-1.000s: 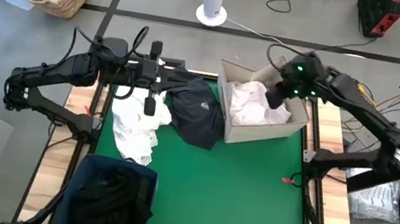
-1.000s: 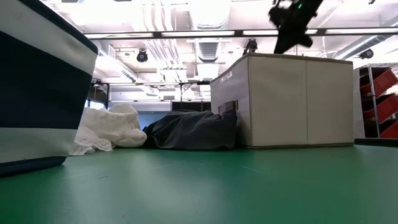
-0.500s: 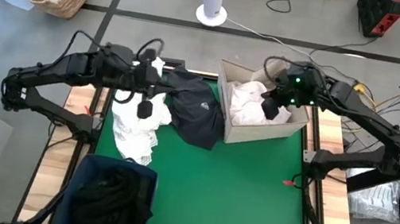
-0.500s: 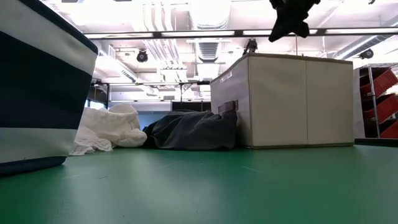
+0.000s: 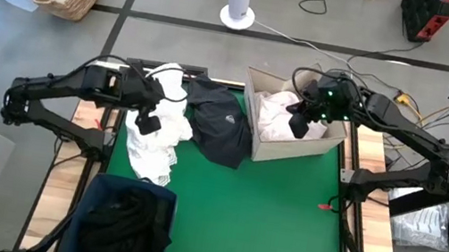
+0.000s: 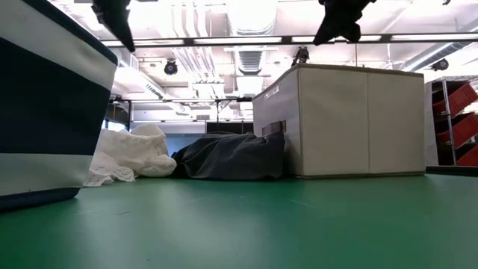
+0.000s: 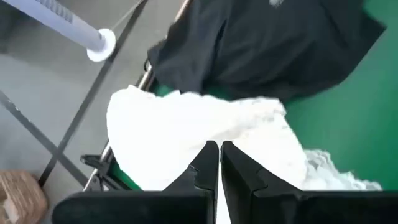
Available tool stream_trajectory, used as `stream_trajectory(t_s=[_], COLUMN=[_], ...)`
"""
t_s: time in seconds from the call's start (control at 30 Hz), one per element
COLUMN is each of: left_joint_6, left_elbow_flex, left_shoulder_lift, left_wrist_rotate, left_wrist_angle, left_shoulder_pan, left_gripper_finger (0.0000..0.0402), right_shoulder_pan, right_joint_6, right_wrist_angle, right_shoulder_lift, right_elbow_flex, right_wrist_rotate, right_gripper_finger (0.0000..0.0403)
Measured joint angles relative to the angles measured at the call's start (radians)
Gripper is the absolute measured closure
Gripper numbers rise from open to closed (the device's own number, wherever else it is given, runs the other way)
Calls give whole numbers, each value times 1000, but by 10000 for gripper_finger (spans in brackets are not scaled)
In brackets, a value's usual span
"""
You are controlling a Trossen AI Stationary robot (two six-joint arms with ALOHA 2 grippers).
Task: Sort clothes
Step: Put the black shorts into the blue laundry organizer
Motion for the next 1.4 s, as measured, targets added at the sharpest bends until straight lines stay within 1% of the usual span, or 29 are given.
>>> stream_trajectory(t_s=[0.17,0.23,0.3,0.37,0.43,0.57,0.73,0.83,0.97,1.13,1.23,1.4], left_joint_6=[0,8,32,71,118,181,185,176,167,185,186,186], left_elbow_flex=[-60,-91,-131,-179,-226,-311,-383,-389,-384,-381,-380,-380], left_shoulder_lift=[0,0,0,-3,-4,-4,-4,-4,-5,-3,-3,-3], left_wrist_rotate=[0,20,106,206,265,272,272,269,239,230,230,230], left_wrist_angle=[2,-14,-50,-51,-37,23,159,208,266,275,276,276], left_shoulder_pan=[0,0,0,0,-1,0,3,3,3,3,3,3], left_gripper_finger=[401,402,402,401,402,402,402,402,402,402,402,401], right_shoulder_pan=[0,12,37,67,91,114,118,117,128,156,172,197], right_joint_6=[0,1,5,1,-16,-24,-31,-53,-106,-117,-114,-139], right_wrist_angle=[0,5,39,80,119,147,146,147,155,217,233,228], right_shoulder_lift=[0,0,5,11,16,22,22,22,25,56,101,224], right_elbow_flex=[0,0,0,0,0,1,1,0,0,4,44,132], right_wrist_rotate=[0,0,0,-1,-3,-3,-2,-2,-1,-1,-1,-1], right_gripper_finger=[394,394,394,394,394,394,394,394,393,393,393,393])
